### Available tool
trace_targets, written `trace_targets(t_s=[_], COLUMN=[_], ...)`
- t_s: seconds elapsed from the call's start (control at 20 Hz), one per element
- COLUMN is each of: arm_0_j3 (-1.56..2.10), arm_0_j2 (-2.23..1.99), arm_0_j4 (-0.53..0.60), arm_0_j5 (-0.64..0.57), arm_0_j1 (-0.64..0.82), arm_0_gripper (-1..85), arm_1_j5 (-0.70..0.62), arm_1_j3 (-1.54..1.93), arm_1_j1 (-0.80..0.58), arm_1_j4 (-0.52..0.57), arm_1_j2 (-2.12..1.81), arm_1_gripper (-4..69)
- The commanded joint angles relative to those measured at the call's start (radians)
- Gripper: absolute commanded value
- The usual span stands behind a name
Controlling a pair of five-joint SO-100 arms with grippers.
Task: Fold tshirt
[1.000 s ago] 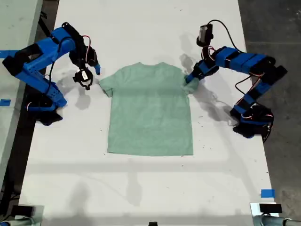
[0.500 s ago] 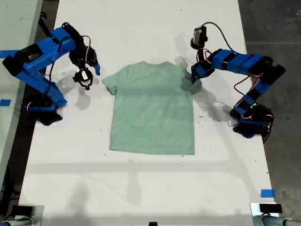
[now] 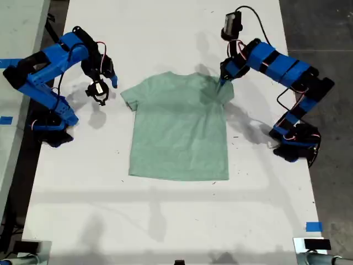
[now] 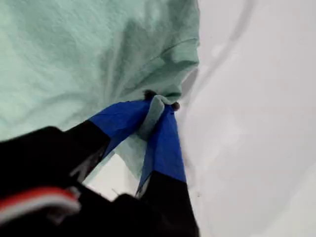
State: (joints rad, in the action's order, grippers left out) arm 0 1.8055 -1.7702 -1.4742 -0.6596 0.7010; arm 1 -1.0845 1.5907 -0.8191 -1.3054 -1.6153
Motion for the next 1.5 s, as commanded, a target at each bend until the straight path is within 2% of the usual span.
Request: trace_targets(t_s=[0.0,0.15,0.35,0.55,0.7,0.8,0.9,1.25,1.45], arm_0_j3=[-0.064,-0.064,-0.063,-0.060,-0.063,-0.063,-0.063,-0.061,-0.064], arm_0_j2=[-0.003,-0.002,-0.002,0.005,0.011,0.011,0.011,0.018,0.026], arm_0_j4=[0.005,0.008,0.008,0.021,0.029,0.031,0.028,0.037,0.043], arm_0_j5=[-0.003,-0.003,-0.002,0.002,0.003,0.005,0.008,0.012,0.017], arm_0_j1=[-0.018,-0.025,-0.031,-0.034,-0.037,-0.038,-0.041,-0.046,-0.054], arm_0_gripper=[12.5,12.4,12.7,13.5,14.1,14.1,14.2,15.5,17.2], arm_1_j5=[0.095,0.198,0.291,0.390,0.436,0.453,0.443,0.443,0.425], arm_1_j3=[-0.229,-0.460,-0.667,-0.742,-0.747,-0.758,-0.772,-0.808,-0.773], arm_1_j1=[0.078,0.190,0.287,0.357,0.393,0.397,0.405,0.387,0.365], arm_1_j4=[-0.049,-0.083,-0.054,0.060,0.190,0.244,0.256,0.020,-0.054], arm_1_j2=[0.026,0.204,0.439,0.589,0.690,0.742,0.759,0.561,0.350], arm_1_gripper=[-1.9,-1.9,-2.0,-2.1,-0.7,15.5,26.0,17.9,19.3])
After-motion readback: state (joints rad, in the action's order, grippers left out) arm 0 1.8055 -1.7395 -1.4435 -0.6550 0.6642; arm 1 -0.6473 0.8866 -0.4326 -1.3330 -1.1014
